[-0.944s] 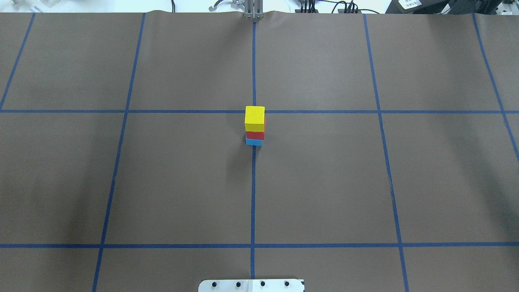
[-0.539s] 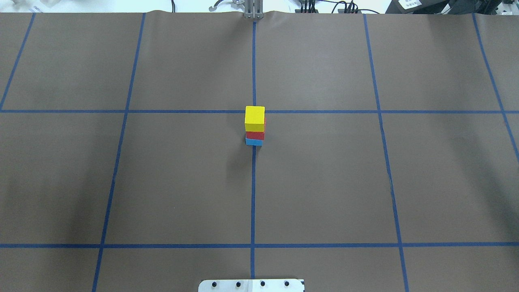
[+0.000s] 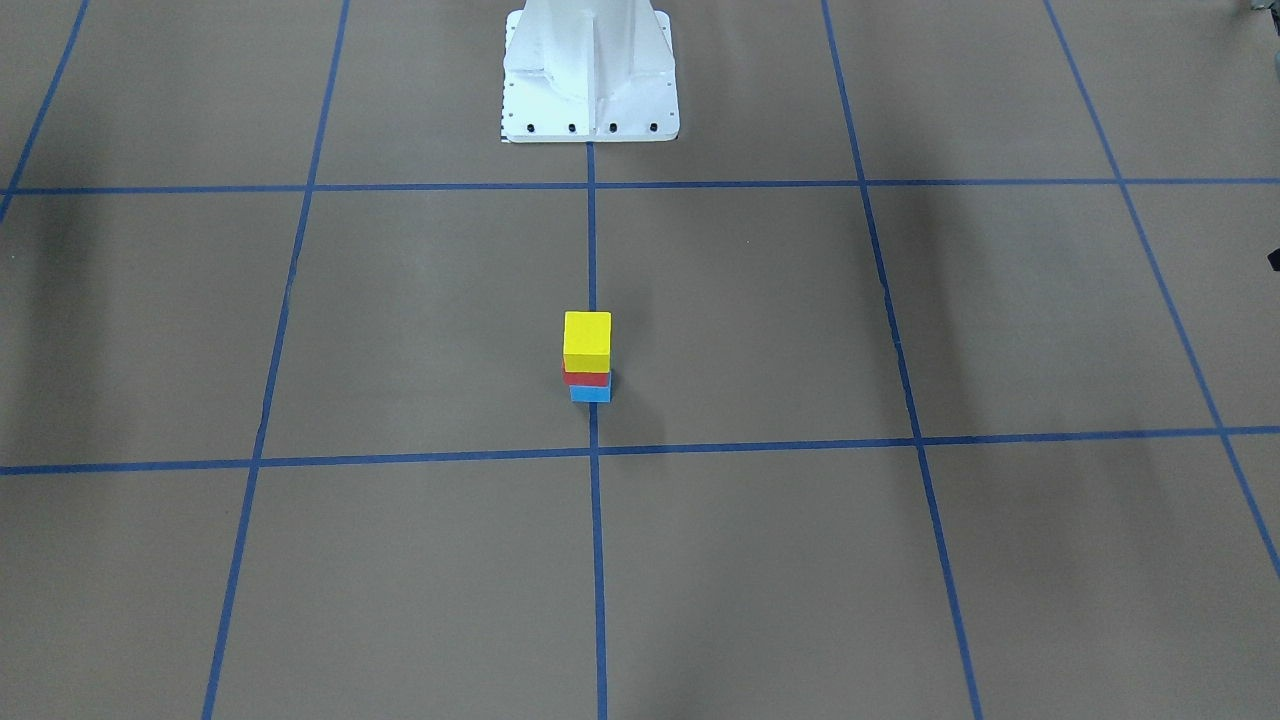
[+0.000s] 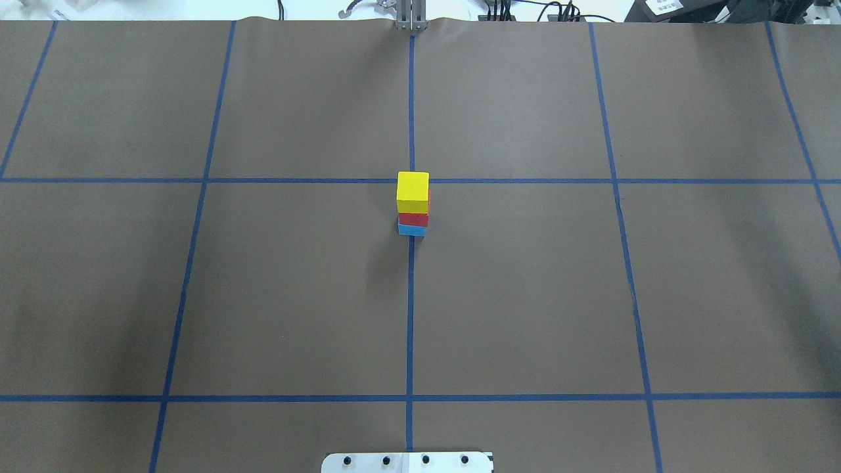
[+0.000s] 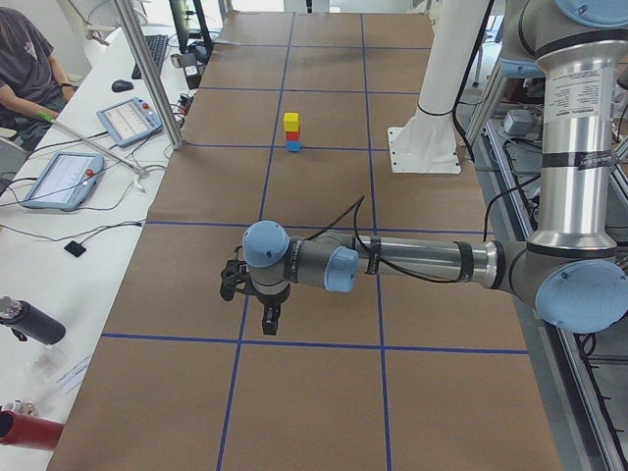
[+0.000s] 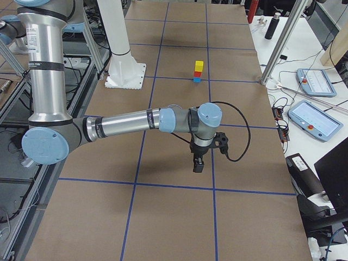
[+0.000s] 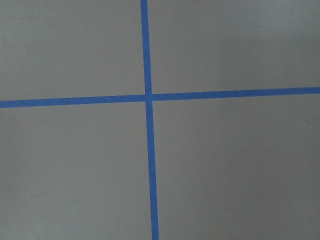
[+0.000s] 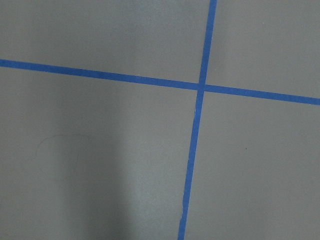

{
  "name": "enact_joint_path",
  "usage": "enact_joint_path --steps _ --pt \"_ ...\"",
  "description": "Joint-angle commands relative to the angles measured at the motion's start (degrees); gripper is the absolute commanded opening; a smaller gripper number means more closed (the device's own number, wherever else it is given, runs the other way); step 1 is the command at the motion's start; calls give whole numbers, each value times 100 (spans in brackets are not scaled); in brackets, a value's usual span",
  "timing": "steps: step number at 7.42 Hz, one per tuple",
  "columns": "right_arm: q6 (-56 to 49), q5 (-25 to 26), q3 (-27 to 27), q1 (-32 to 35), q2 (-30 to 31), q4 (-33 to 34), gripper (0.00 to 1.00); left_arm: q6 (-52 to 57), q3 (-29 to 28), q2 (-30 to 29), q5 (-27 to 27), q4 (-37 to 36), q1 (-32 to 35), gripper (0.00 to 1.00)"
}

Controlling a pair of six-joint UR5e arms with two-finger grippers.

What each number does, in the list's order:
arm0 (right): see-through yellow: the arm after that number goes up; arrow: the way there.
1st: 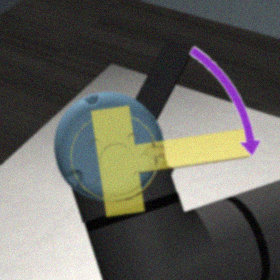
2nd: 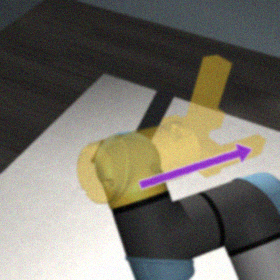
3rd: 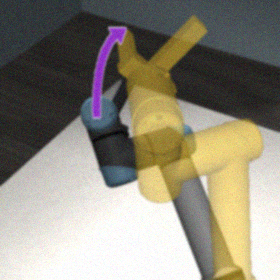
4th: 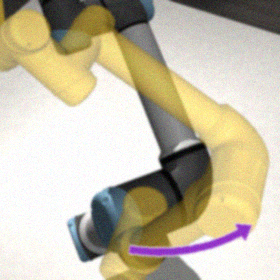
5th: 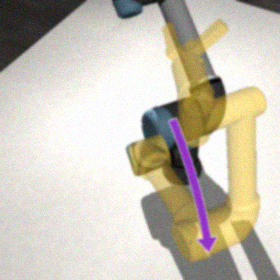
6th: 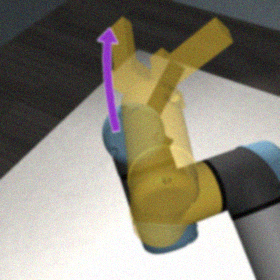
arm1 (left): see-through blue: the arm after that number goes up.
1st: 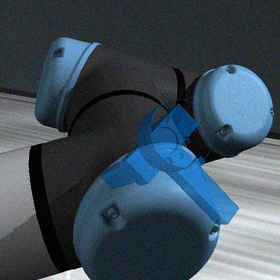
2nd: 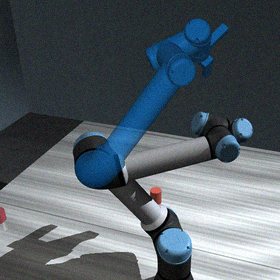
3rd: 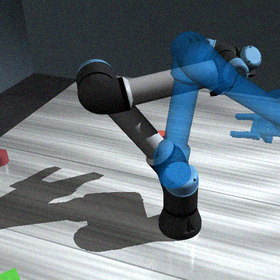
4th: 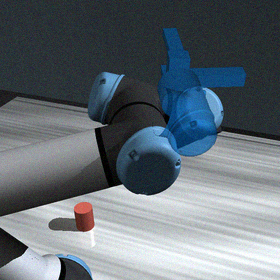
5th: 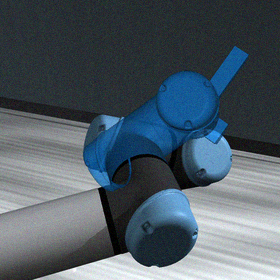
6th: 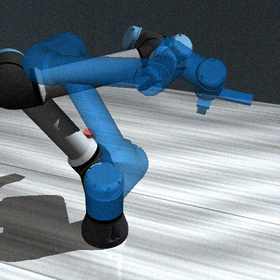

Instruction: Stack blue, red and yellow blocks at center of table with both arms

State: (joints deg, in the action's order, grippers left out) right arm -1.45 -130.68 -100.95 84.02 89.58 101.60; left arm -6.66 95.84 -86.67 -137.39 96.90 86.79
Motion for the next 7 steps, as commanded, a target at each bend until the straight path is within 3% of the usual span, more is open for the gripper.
enact_joint_path --steps 1,3,7 --pt "13 -19 40 0 7 0 100 7 40 27 36 4 128 100" --pt "31 -37 40 -9 7 0 100 -2 49 36 344 4 119 100" --pt "22 -1 49 -9 7 -9 100 -2 49 36 344 13 128 100"
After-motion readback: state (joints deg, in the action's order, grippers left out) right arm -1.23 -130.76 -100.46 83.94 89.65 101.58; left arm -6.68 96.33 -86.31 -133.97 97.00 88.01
